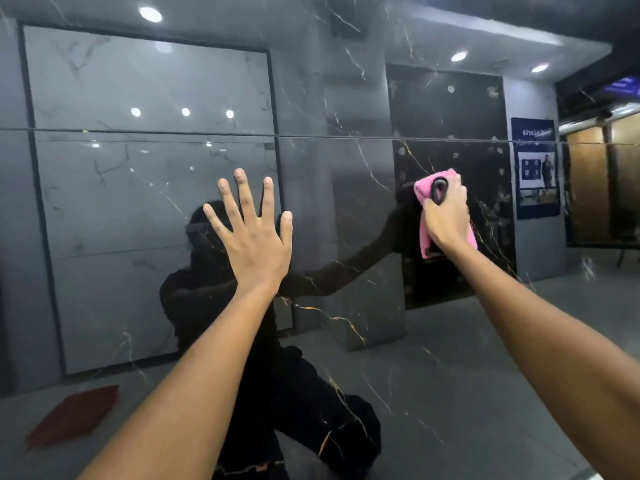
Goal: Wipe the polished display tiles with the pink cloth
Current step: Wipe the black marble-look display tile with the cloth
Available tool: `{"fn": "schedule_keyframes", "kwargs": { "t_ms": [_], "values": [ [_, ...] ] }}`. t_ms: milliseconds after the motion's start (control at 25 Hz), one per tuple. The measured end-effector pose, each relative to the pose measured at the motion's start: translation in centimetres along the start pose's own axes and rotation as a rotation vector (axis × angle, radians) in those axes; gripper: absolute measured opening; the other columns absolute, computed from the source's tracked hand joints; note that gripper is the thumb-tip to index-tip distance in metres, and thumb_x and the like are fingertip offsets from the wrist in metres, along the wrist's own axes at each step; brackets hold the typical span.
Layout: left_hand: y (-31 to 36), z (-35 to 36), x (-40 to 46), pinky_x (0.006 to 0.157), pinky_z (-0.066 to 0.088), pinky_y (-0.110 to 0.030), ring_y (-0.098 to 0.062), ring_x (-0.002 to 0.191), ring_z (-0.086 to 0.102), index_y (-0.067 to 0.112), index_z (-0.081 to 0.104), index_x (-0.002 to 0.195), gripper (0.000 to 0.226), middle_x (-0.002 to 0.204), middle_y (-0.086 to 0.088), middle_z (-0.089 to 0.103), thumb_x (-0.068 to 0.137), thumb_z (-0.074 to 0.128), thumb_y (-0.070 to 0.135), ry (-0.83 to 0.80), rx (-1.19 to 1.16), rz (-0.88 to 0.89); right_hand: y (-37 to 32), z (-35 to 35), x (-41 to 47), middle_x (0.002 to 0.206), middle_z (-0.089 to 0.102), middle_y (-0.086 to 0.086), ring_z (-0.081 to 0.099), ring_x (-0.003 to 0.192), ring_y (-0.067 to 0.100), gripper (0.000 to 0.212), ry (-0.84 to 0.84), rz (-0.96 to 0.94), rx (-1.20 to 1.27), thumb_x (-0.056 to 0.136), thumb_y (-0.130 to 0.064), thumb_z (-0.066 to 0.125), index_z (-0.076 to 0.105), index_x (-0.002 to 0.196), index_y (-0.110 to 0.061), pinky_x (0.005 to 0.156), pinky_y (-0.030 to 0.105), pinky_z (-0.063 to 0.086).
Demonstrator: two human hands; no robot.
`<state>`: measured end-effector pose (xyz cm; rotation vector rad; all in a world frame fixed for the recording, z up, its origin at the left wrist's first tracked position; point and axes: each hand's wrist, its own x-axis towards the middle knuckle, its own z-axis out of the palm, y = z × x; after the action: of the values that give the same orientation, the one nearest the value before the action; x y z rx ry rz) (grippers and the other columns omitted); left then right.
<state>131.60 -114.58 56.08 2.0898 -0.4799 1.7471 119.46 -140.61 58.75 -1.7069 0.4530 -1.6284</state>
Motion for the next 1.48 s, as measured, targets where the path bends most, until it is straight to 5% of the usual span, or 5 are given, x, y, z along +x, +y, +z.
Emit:
{"fn": "schedule_keyframes", "kwargs": {
  "t_ms": [520, 760, 960, 1240, 1480],
  "values": [
    [16.2, 4.1, -0.4, 0.118, 0.0, -0.052, -0.032, 0.15, 0.005, 0.015, 0.032, 0.15, 0.056, 0.161, -0.004, 0.019, 0.099, 0.025, 0.037, 0.071, -0.26, -0.151, 8.2, -3.4, 6.5, 0.12, 0.052, 0.011, 0.046, 0.116, 0.036, 0.039, 0.1, -0.237, 0.024, 0.071, -0.006, 0.052, 0.054, 0.11, -0.006, 0.099, 0.05, 0.039],
    [16.2, 6.2, -1.7, 0.119, 0.003, -0.055, -0.033, 0.15, 0.002, 0.016, 0.016, 0.156, 0.06, 0.164, -0.004, 0.007, 0.101, 0.023, 0.039, 0.066, 0.006, -0.151, 9.0, -1.3, 4.8, 0.149, 0.037, 0.021, 0.03, 0.141, 0.032, 0.074, -0.398, -1.312, -0.202, 0.072, -0.008, 0.062, 0.04, 0.141, 0.004, 0.119, 0.031, 0.009],
    [16.6, 6.3, -2.0, 0.119, 0.002, -0.055, -0.033, 0.15, 0.0, 0.015, 0.011, 0.157, 0.063, 0.164, -0.005, 0.003, 0.099, 0.023, 0.038, 0.06, 0.089, -0.171, 6.8, -2.9, 14.8, 0.14, 0.048, 0.019, 0.042, 0.13, 0.035, 0.057, 0.106, -0.334, 0.061, 0.079, -0.011, 0.054, 0.048, 0.134, 0.002, 0.111, 0.037, 0.029],
    [16.7, 6.1, -1.9, 0.119, 0.004, -0.053, -0.032, 0.15, 0.002, 0.014, 0.015, 0.156, 0.062, 0.164, -0.005, 0.006, 0.099, 0.024, 0.038, 0.043, 0.091, -0.192, 3.5, -0.5, 12.0, 0.156, 0.029, 0.008, 0.022, 0.146, 0.022, 0.073, -0.588, -1.386, -0.275, 0.079, -0.013, 0.058, 0.034, 0.148, -0.009, 0.118, 0.03, 0.007],
    [16.5, 6.2, -2.3, 0.12, 0.002, -0.051, -0.03, 0.15, 0.001, 0.016, 0.015, 0.156, 0.06, 0.164, -0.003, 0.006, 0.1, 0.021, 0.037, 0.045, 0.08, -0.176, 3.3, 0.7, 10.9, 0.141, 0.049, 0.016, 0.043, 0.132, 0.033, 0.073, -0.078, -0.722, 0.114, 0.07, -0.009, 0.071, 0.047, 0.138, 0.0, 0.113, 0.045, 0.029]
  ]
}}
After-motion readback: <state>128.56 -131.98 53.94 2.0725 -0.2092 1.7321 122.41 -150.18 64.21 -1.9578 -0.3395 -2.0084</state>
